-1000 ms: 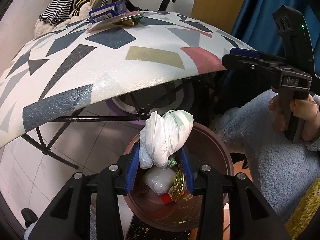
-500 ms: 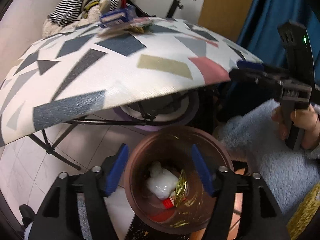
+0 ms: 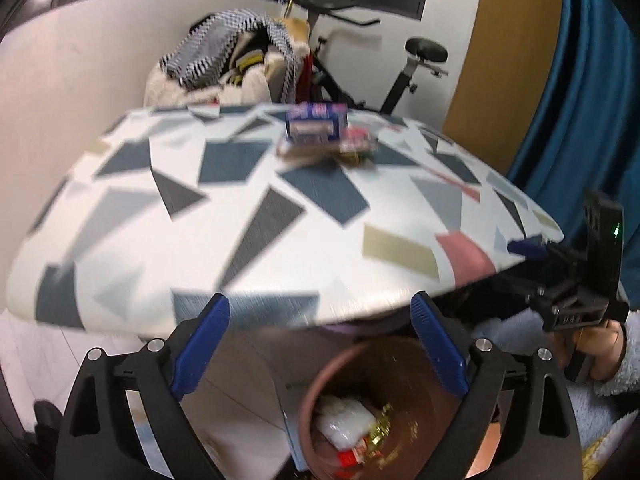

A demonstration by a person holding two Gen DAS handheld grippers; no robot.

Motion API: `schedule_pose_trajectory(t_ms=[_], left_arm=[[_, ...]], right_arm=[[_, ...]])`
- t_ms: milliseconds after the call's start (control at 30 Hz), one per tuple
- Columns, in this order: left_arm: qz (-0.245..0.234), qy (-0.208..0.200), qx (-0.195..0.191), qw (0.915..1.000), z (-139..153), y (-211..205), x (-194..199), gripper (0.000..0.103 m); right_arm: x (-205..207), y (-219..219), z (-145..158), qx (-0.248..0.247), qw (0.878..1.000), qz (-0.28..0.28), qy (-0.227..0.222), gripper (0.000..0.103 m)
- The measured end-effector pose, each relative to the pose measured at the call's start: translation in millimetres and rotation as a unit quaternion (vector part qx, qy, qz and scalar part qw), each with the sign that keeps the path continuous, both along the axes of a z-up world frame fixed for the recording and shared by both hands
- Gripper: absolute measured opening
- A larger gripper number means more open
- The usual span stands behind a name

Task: Collect trash
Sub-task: 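Move both tools back over the table toward the blue carton box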

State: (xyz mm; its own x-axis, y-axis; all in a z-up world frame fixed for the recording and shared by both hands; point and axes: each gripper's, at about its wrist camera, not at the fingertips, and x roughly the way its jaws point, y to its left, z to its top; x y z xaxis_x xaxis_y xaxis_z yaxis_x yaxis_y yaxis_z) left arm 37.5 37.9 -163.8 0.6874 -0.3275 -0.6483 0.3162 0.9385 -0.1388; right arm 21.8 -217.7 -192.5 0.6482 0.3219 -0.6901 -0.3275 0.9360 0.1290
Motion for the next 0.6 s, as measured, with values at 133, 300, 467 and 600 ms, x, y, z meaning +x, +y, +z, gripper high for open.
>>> schedule_pose_trajectory(t_ms=[133,300,467,600], left_arm=[[0.004,-0.031,0.001,0.9995,24,7,10,0.092],[0.009,-0.056,-0.008,0.9983,48,12,24,0.092],[0.01,-0.071,-0.014,0.9973,62,14,39,0.093],[0.015,-0.07,-0.023,0.9972,67,17,55,0.093]], right_arm=[[5,-2,6,-0.012,1.0,-0.013,-0.004,0.097],[20,-13,20,-0.024,0.999,-0.034,-0.012,0.097],[40,-25,40,-0.015,0.998,-0.047,-0.025,0.097],[63,-29,55,-0.013,0.999,-0.042,-0.032,0.097]])
